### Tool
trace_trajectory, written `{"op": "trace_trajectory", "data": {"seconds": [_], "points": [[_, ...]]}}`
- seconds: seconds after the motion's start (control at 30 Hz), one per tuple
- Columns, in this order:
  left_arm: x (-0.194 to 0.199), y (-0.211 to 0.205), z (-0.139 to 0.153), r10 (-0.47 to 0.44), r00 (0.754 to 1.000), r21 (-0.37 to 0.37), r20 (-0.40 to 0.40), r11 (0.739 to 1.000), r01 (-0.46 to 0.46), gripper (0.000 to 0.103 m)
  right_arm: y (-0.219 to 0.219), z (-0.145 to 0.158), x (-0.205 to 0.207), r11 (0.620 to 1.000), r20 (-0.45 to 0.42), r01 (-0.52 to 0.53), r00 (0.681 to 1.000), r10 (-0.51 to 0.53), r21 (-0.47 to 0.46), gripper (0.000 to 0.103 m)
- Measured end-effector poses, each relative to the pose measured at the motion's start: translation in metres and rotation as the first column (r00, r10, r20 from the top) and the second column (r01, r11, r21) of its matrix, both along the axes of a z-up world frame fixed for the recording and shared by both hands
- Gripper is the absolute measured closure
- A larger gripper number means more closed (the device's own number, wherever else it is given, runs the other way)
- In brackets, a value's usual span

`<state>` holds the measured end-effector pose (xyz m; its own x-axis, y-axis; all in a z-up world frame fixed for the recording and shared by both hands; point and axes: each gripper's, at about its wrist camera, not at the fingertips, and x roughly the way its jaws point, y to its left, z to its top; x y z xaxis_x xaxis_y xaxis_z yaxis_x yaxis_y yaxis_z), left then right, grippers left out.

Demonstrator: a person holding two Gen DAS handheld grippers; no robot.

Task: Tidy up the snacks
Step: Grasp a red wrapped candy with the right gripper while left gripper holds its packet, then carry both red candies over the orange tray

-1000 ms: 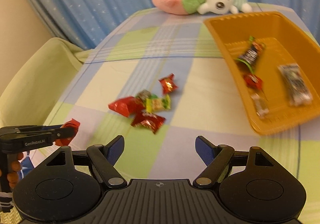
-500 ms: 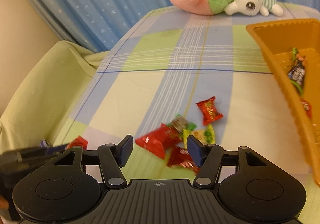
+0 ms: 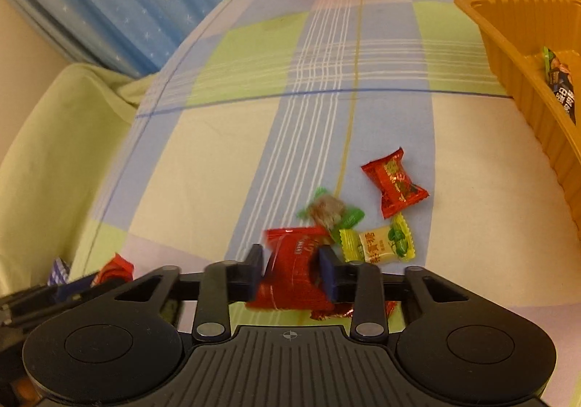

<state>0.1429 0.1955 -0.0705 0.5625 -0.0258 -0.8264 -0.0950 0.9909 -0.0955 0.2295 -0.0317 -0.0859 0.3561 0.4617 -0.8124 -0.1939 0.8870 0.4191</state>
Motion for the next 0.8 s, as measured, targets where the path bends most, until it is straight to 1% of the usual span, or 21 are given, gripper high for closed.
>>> {"op": "trace_trajectory", "data": {"seconds": [0.1, 0.27, 0.53, 0.8], "points": [[0.001, -0.001, -0.001, -0.005, 1.000, -0.002, -0.002, 1.000, 0.005, 0.079, 0.002, -0.004, -0.003, 1.000, -0.006, -0.013, 1.000, 0.013, -0.020, 0.072], [0.001, -0.003, -0.001, -0.018, 1.000, -0.006, -0.002, 1.000, 0.018, 0.079, 0.007, -0.005, -0.011, 0.997, 0.026, -0.055, 0.998, 0.056, -0.046, 0.076], [-0.004, -0.007, 0.007, -0.024, 1.000, -0.002, 0.013, 1.000, 0.024, 0.079, 0.006, 0.011, -0.022, 0.996, 0.082, -0.086, 0.993, 0.088, -0.025, 0.077], [-0.011, -0.020, 0.020, -0.041, 0.998, 0.003, 0.040, 0.999, 0.041, 0.078, -0.010, 0.031, -0.037, 0.996, 0.113, -0.083, 0.990, 0.081, 0.021, 0.077]]}}
